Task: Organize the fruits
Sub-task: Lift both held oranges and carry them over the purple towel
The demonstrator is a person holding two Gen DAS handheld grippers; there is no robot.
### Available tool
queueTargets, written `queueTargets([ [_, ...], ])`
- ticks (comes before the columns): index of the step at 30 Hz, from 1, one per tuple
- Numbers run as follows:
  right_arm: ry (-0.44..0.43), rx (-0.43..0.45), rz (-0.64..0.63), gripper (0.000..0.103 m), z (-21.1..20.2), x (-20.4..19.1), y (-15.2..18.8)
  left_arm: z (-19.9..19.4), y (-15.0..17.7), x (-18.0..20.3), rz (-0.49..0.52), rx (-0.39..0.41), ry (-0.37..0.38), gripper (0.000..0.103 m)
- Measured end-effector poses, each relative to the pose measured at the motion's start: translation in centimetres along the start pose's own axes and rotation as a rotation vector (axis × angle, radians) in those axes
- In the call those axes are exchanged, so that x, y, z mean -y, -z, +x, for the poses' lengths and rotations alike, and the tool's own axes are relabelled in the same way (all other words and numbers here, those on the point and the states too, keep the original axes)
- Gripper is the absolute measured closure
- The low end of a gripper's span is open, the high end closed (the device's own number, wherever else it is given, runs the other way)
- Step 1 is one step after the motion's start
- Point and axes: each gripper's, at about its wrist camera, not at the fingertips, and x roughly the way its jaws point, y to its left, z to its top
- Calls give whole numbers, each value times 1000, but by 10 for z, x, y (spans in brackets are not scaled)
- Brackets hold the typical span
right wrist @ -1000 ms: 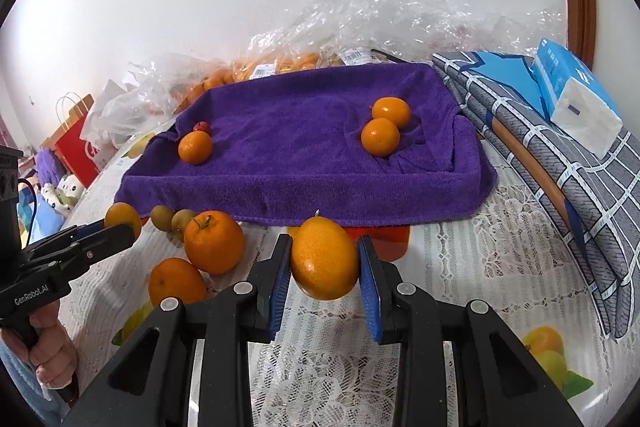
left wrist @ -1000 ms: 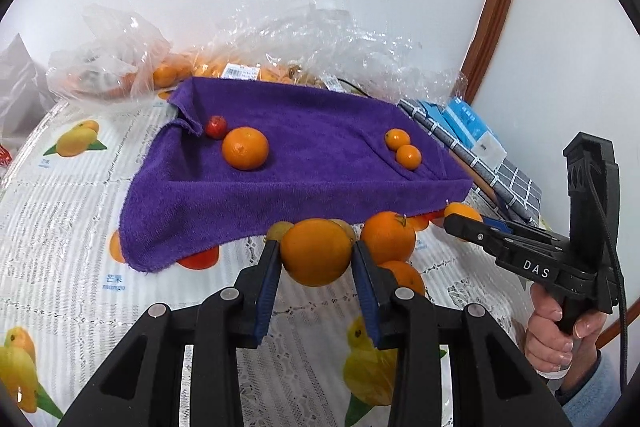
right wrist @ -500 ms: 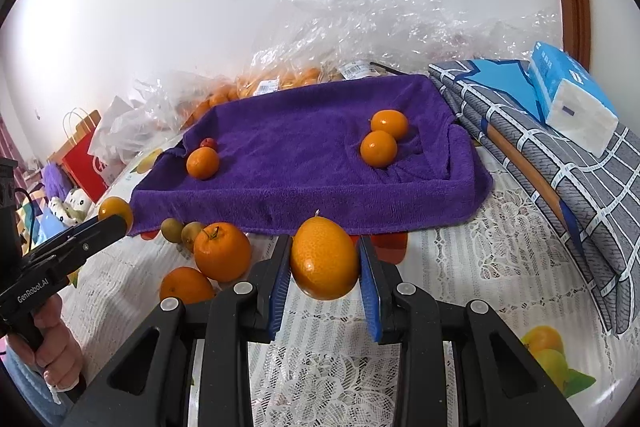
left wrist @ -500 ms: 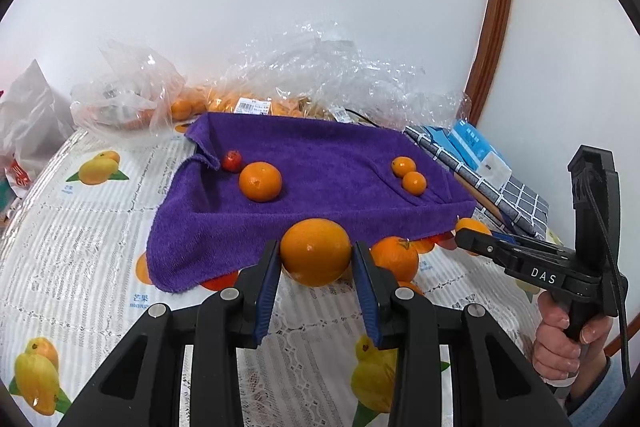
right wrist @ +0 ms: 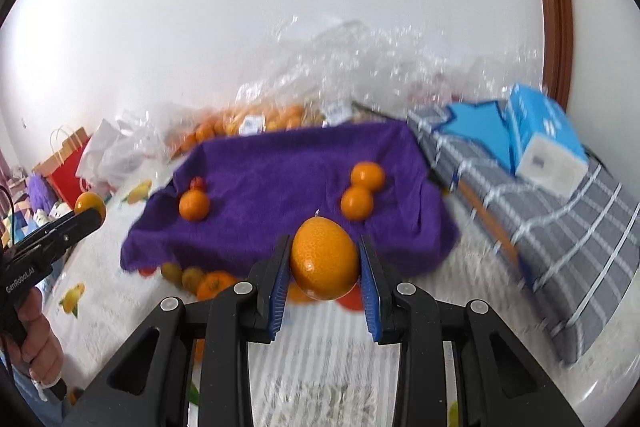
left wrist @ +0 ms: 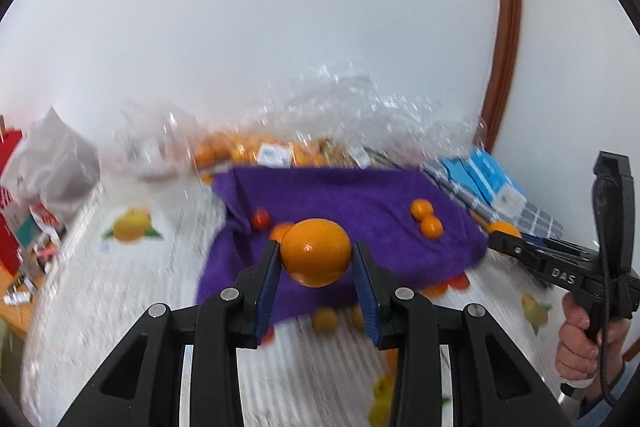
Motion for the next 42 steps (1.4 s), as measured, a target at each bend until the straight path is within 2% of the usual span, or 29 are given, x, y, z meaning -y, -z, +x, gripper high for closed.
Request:
queueTargets([
  [5, 23, 42, 2, 71, 5, 0, -31, 24, -27, -14, -46, 27, -22, 69],
  [9, 7, 71, 38, 71, 20, 6, -46, 46, -31, -24, -92, 44, -26, 69],
  [14, -21, 48, 89, 71, 48, 27, -35, 67, -15, -39, -101, 4, -48, 69],
  [16, 9, 25, 90, 71, 55, 32, -34, 69, -15, -45, -119, 2, -54, 69],
  [18, 25, 35, 107, 71, 56, 39, -33, 69, -16, -49, -146, 1, -26, 69],
  [23, 30, 35, 155, 71, 57, 52, -31, 75, -14, -53, -145, -10, -48, 69],
  [29, 42, 27, 165, 71, 59, 54, -29, 80, -12, -66, -204, -38, -37, 69],
  [34, 40, 18, 160, 71, 61, 51, -26, 83, -9, -71, -213, -50, -81, 69],
  [42, 30, -25, 122, 71, 71, 43, -23, 87, -7, -69, -210, -69, -44, 69],
])
